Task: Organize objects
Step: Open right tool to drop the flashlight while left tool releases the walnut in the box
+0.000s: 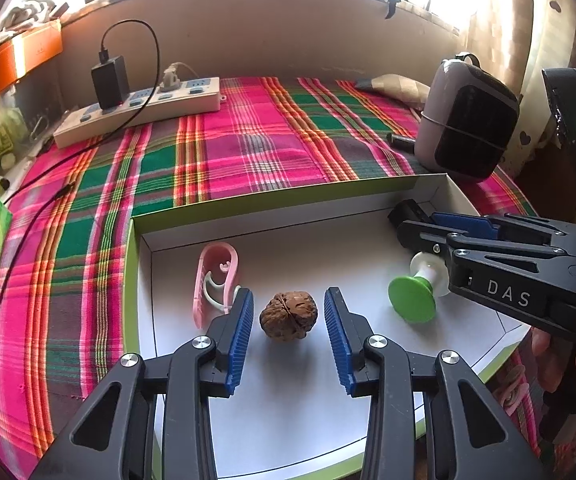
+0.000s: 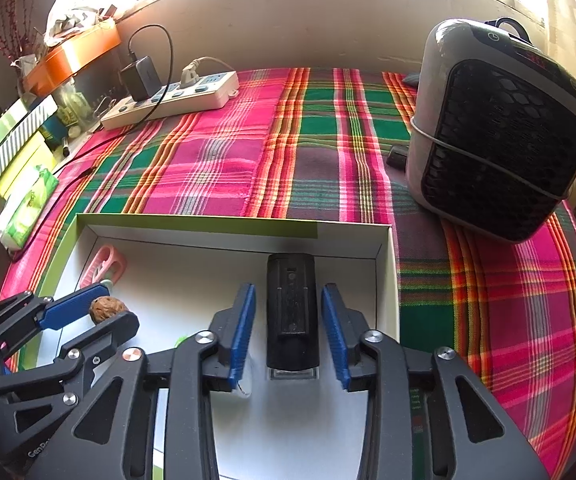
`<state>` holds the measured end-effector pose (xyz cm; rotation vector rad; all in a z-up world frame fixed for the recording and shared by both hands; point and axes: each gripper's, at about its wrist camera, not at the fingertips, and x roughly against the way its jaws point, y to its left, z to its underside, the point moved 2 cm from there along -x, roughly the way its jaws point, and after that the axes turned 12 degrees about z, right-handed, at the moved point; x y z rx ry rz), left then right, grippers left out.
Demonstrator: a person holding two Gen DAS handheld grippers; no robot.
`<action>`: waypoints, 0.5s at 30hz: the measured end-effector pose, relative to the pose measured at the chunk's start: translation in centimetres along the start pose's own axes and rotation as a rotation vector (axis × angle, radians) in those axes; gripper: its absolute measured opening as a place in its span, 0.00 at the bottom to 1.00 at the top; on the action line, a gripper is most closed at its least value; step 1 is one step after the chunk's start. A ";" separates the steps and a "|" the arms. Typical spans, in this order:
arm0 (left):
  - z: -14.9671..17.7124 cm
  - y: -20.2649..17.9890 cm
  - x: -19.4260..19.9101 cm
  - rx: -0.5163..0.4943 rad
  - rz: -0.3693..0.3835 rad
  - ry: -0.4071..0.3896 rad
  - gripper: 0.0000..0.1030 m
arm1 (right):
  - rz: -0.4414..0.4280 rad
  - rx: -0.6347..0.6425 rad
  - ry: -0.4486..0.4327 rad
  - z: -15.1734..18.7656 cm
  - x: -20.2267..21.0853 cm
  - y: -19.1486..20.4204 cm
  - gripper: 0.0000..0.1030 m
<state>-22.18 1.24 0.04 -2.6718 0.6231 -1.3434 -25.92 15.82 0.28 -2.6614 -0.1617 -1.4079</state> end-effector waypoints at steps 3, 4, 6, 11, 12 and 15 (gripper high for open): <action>0.1 -0.1 0.2 -0.002 0.000 -0.003 0.34 | 0.005 0.003 -0.006 0.1 0.1 0.1 0.37; 0.0 -0.1 0.3 -0.001 -0.001 -0.005 0.34 | 0.004 0.003 -0.006 0.1 0.2 0.1 0.37; 0.1 -0.1 0.4 -0.001 0.000 -0.007 0.34 | 0.002 0.000 -0.007 0.1 0.3 0.1 0.37; 0.2 -0.1 0.8 0.000 -0.003 -0.014 0.34 | 0.001 -0.002 -0.019 0.1 0.9 0.2 0.37; 0.2 -0.2 0.9 -0.001 -0.001 -0.017 0.34 | 0.001 -0.002 -0.022 0.1 1.0 0.2 0.37; 0.3 -0.4 1.2 -0.003 0.000 -0.021 0.34 | -0.005 -0.008 -0.026 0.3 1.3 0.2 0.37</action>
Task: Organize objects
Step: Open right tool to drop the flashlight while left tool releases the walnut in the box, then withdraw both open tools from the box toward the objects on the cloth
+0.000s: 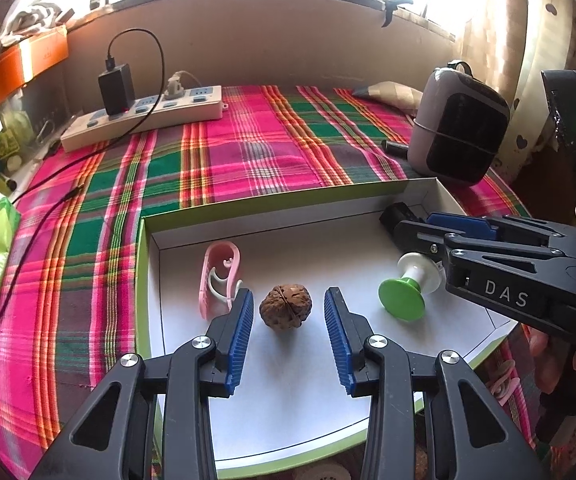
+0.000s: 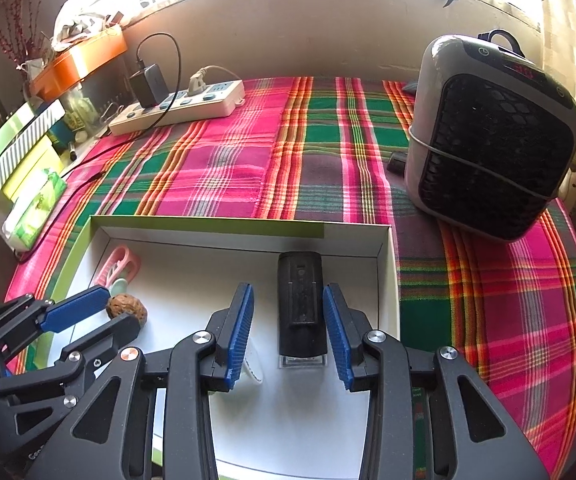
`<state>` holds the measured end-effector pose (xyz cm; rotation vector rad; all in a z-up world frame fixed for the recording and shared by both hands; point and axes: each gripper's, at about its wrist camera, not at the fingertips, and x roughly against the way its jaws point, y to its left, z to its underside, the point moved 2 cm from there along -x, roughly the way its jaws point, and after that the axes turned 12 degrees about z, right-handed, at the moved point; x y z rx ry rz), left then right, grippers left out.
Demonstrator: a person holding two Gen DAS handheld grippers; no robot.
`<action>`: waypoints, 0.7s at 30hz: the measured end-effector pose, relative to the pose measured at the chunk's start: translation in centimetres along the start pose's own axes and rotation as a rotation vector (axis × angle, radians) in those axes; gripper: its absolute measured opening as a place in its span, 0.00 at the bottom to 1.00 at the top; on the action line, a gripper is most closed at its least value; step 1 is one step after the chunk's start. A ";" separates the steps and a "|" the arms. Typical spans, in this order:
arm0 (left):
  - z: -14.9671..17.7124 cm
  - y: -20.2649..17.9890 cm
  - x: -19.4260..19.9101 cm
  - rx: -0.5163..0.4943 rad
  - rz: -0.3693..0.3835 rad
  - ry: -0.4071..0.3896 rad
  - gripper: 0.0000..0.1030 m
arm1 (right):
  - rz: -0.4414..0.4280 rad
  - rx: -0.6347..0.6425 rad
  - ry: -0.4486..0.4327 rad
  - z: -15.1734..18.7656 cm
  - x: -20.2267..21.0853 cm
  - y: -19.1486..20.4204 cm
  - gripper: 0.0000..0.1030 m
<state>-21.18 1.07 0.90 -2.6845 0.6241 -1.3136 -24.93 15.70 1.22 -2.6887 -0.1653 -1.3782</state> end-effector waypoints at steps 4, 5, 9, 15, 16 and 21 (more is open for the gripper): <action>0.1 -0.1 0.6 -0.001 -0.002 -0.011 0.34 | 0.000 -0.001 -0.012 0.3 0.7 0.1 0.37; 0.1 -0.2 0.7 0.000 -0.002 -0.014 0.34 | -0.001 -0.002 -0.015 0.4 0.9 0.1 0.37; 0.3 -0.2 1.4 0.003 -0.002 -0.026 0.34 | -0.008 -0.009 -0.025 0.7 1.6 0.2 0.37; 0.8 -0.4 2.4 0.003 -0.007 -0.042 0.34 | -0.015 -0.021 -0.033 1.2 2.3 0.3 0.37; 0.9 -0.4 2.5 0.004 -0.007 -0.043 0.34 | -0.017 -0.022 -0.035 1.4 2.5 0.4 0.37; 1.5 -0.7 3.2 0.004 -0.007 -0.048 0.34 | -0.018 -0.022 -0.048 1.9 3.4 0.6 0.37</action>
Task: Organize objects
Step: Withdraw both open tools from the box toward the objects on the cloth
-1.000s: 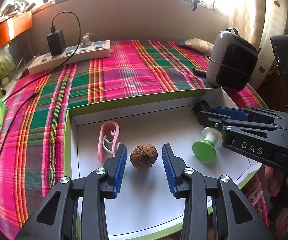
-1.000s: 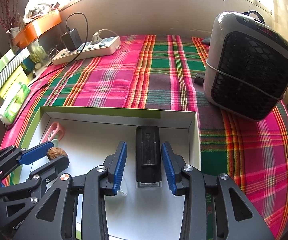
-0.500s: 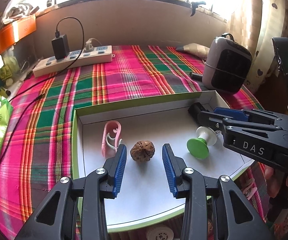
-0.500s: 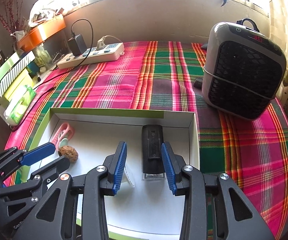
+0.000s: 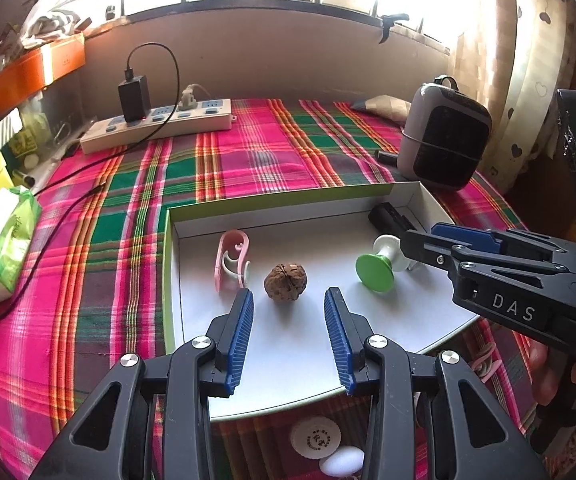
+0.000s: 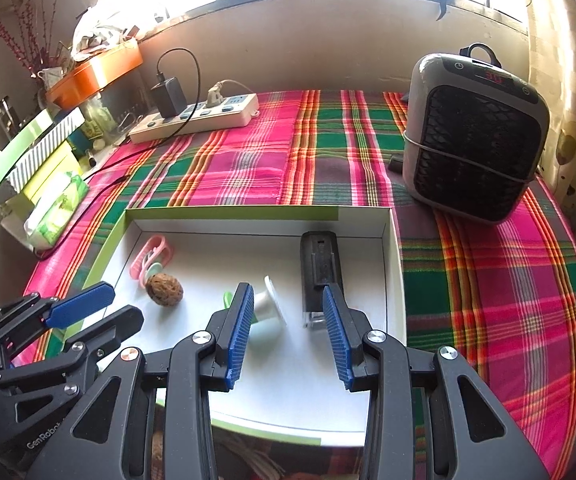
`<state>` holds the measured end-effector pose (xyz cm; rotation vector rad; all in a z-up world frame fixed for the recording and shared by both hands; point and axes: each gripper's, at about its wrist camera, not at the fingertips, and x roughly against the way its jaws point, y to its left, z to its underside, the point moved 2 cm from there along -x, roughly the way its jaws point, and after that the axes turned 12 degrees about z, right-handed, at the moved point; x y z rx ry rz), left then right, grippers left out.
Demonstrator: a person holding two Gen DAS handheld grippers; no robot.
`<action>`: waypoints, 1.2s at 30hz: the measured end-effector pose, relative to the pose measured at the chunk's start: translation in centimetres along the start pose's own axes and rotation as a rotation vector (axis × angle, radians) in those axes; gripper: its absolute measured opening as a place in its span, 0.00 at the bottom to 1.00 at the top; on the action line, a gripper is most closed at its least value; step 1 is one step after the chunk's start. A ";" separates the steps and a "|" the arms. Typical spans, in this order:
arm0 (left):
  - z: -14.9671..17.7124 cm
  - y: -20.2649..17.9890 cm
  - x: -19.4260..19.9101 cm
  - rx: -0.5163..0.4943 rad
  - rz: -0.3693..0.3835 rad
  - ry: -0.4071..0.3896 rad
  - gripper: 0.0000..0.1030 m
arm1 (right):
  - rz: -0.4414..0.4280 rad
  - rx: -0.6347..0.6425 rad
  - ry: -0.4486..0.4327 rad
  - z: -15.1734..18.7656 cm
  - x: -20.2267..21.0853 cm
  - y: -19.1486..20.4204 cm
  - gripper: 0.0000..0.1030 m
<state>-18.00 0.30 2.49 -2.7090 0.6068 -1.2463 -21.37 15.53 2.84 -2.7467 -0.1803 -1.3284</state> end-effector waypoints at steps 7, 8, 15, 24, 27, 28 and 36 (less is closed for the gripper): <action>0.8 -0.2 1.3 -0.002 -0.003 -0.013 0.34 | -0.003 -0.004 -0.027 0.9 1.6 0.5 0.37; 0.9 -0.2 1.4 -0.002 -0.005 -0.016 0.34 | -0.001 -0.004 -0.031 1.1 1.8 0.5 0.37; 2.1 -0.2 2.8 0.009 -0.006 -0.035 0.34 | -0.001 0.011 -0.071 2.4 3.6 0.8 0.37; 4.3 0.3 4.7 0.027 0.003 -0.054 0.34 | 0.001 0.005 -0.111 4.8 5.6 0.4 0.42; 5.0 0.4 5.0 0.042 0.016 -0.058 0.34 | 0.016 0.015 -0.120 5.6 6.1 0.3 0.42; 5.3 0.4 5.1 0.043 0.022 -0.055 0.34 | 0.014 0.014 -0.122 5.9 6.2 0.2 0.42; 7.2 -0.3 5.1 0.060 0.109 -0.033 0.34 | 0.029 -0.009 -0.117 8.1 6.8 -0.7 0.43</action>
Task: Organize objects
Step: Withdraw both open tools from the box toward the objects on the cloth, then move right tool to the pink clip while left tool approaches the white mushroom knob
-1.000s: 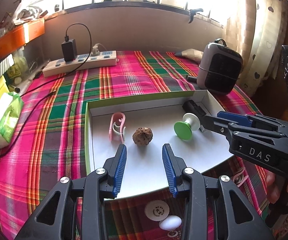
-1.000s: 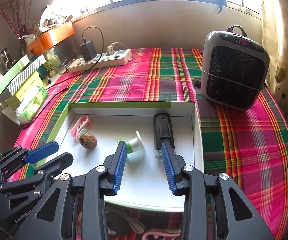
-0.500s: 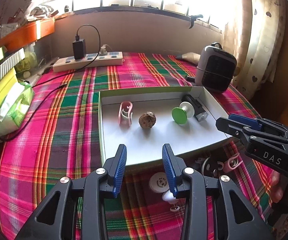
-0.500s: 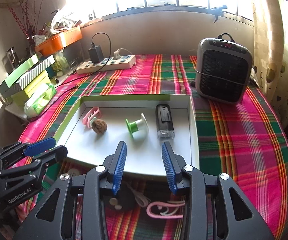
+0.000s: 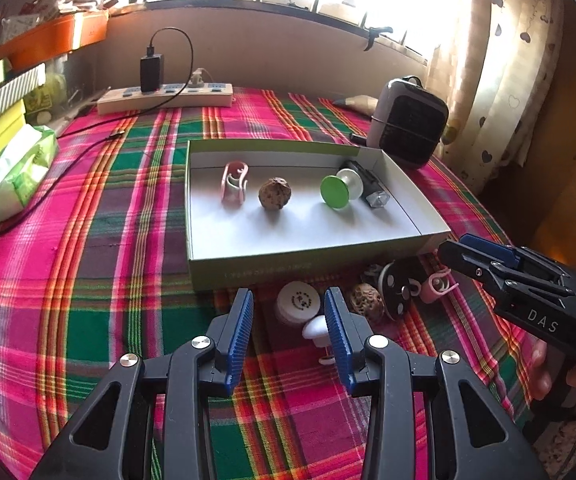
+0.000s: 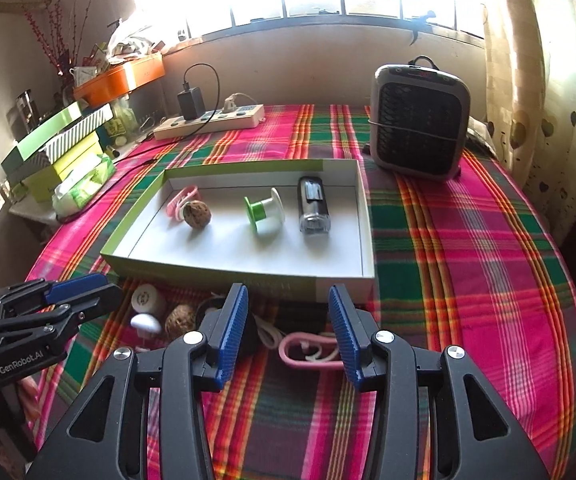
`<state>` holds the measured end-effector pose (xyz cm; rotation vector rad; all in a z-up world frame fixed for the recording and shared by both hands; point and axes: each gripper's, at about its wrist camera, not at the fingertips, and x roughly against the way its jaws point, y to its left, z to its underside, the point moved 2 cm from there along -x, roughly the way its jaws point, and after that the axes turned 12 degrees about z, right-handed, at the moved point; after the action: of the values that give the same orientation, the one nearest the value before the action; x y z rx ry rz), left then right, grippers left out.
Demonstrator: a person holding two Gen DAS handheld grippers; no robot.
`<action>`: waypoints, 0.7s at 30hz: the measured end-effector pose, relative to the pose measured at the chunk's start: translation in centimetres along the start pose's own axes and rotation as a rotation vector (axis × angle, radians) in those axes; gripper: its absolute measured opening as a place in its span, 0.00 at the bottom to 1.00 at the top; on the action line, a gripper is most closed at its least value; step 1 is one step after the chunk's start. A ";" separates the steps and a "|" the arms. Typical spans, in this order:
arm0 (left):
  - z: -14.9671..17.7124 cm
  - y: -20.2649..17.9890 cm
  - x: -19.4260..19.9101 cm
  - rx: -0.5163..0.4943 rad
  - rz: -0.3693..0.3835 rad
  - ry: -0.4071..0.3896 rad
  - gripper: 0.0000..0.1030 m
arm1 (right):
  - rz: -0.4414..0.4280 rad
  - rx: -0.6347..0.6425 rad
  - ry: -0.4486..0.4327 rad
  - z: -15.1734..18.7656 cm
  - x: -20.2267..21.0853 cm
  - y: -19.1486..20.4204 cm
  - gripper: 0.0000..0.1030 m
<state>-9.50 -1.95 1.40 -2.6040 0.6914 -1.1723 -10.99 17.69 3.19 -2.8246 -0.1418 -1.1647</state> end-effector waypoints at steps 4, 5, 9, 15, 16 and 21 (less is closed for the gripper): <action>0.7 -0.6 -0.6 -0.009 0.011 0.026 0.35 | -0.003 -0.021 0.005 1.0 0.4 -0.7 0.43; 0.8 -0.7 -0.8 -0.007 0.012 0.031 0.36 | 0.000 -0.023 0.005 1.1 0.4 -0.8 0.43; 1.1 -0.9 -1.4 -0.009 0.008 0.055 0.36 | 0.009 -0.035 0.006 1.7 0.6 -1.3 0.43; 1.2 -1.1 -2.2 -0.006 -0.012 0.071 0.36 | 0.013 -0.049 0.027 2.3 0.2 -2.1 0.43; 1.3 -1.1 -2.2 -0.003 -0.012 0.070 0.36 | 0.014 -0.049 0.031 2.5 0.2 -2.1 0.44; 1.4 -1.2 -2.5 0.001 -0.011 0.077 0.36 | 0.041 -0.054 0.051 2.8 -0.3 -2.4 0.44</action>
<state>-9.54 0.31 -0.72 -2.5772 0.6913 -1.2815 -9.52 20.33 1.13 -2.8264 -0.0501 -1.2484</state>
